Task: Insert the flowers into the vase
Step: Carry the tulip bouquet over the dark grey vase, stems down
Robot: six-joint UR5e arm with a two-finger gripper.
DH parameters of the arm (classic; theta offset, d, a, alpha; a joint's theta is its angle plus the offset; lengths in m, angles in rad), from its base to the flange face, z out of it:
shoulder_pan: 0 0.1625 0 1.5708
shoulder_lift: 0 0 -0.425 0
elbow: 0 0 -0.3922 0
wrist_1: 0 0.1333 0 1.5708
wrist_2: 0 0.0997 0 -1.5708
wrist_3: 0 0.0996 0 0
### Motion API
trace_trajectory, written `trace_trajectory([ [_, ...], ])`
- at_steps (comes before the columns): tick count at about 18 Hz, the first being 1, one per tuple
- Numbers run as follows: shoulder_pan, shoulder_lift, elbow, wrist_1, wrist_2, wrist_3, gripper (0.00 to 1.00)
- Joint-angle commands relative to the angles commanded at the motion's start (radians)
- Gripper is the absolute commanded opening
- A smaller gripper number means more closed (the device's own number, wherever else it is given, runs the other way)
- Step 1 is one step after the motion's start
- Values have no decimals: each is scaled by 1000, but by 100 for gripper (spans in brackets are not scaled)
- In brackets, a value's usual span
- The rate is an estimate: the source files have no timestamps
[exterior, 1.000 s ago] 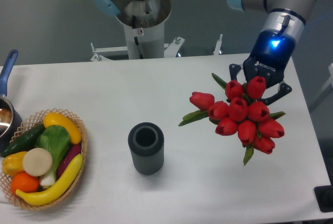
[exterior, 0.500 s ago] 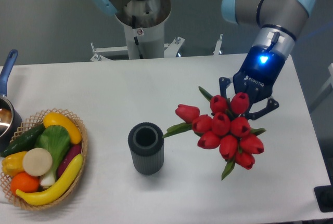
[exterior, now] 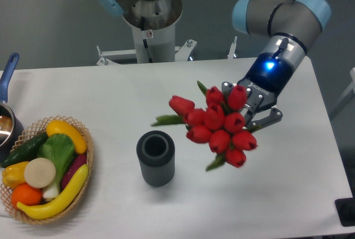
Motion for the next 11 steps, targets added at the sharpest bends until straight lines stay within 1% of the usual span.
trace_trajectory([
  [3,3,32,-58,0,-46,15,7],
  [7,-1,57,-97,0,-155,18,7],
  [11,-5,68,-109,0,-203,18,8],
])
